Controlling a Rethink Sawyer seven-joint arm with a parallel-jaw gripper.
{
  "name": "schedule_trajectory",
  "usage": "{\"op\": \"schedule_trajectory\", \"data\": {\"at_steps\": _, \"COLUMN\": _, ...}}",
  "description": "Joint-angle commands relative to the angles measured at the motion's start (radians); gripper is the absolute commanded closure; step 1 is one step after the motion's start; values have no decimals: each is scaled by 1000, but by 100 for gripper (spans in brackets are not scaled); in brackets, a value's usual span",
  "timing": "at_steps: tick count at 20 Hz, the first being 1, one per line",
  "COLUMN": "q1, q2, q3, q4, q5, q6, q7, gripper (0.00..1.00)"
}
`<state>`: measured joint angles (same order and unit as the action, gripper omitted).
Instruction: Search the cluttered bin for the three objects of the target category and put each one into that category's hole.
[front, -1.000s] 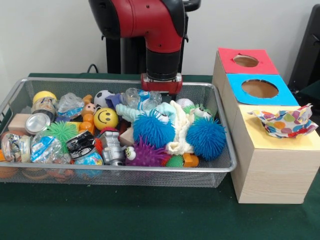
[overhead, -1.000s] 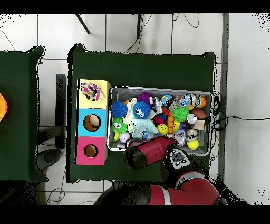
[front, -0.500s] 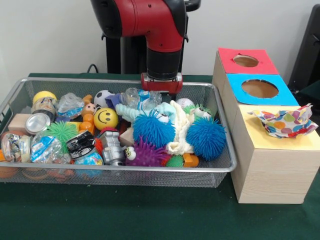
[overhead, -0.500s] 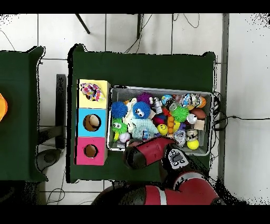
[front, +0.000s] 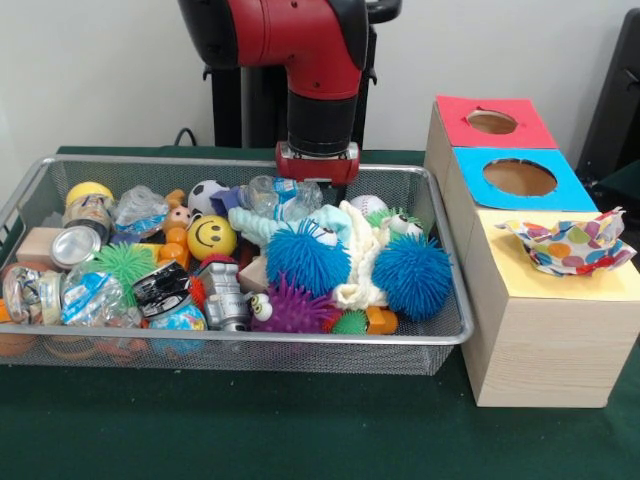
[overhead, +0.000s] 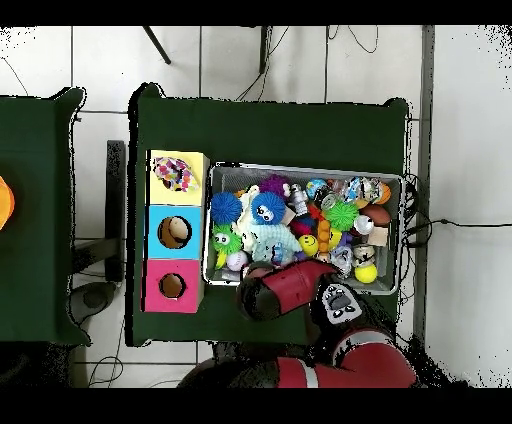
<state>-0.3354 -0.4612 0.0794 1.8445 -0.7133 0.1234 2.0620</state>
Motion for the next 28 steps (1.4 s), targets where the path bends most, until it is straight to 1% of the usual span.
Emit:
{"op": "schedule_trajectory", "data": {"at_steps": 1, "q1": -52, "q2": -20, "q3": 66, "q4": -27, "q5": 6, "q6": 23, "q7": 21, "gripper": 0}}
{"op": "schedule_trajectory", "data": {"at_steps": 5, "q1": -69, "q2": -19, "q3": 80, "q4": -26, "q5": 16, "q6": 44, "q7": 14, "gripper": 0}}
{"op": "schedule_trajectory", "data": {"at_steps": 6, "q1": -87, "q2": -17, "q3": 100, "q4": -23, "q5": 26, "q6": 67, "q7": 1, "gripper": 0}}
{"op": "schedule_trajectory", "data": {"at_steps": 7, "q1": -93, "q2": -16, "q3": 107, "q4": -24, "q5": 28, "q6": 74, "q7": -2, "gripper": 100}}
{"op": "schedule_trajectory", "data": {"at_steps": 10, "q1": -120, "q2": -16, "q3": 137, "q4": -19, "q5": 36, "q6": 92, "q7": -17, "gripper": 100}}
{"op": "schedule_trajectory", "data": {"at_steps": 16, "q1": -132, "q2": -21, "q3": 158, "q4": -20, "q5": 35, "q6": 97, "q7": -19, "gripper": 100}}
{"op": "schedule_trajectory", "data": {"at_steps": 19, "q1": -133, "q2": -22, "q3": 160, "q4": -20, "q5": 34, "q6": 101, "q7": -16, "gripper": 100}}
{"op": "schedule_trajectory", "data": {"at_steps": 23, "q1": -124, "q2": -25, "q3": 151, "q4": -22, "q5": 20, "q6": 66, "q7": 0, "gripper": 100}}
{"op": "schedule_trajectory", "data": {"at_steps": 24, "q1": -120, "q2": -20, "q3": 152, "q4": -38, "q5": 21, "q6": 70, "q7": -2, "gripper": 100}}
{"op": "schedule_trajectory", "data": {"at_steps": 26, "q1": -125, "q2": -11, "q3": 182, "q4": -80, "q5": 33, "q6": 116, "q7": -36, "gripper": 100}}
{"op": "schedule_trajectory", "data": {"at_steps": 28, "q1": -116, "q2": -26, "q3": 194, "q4": -104, "q5": 50, "q6": 163, "q7": -55, "gripper": 100}}
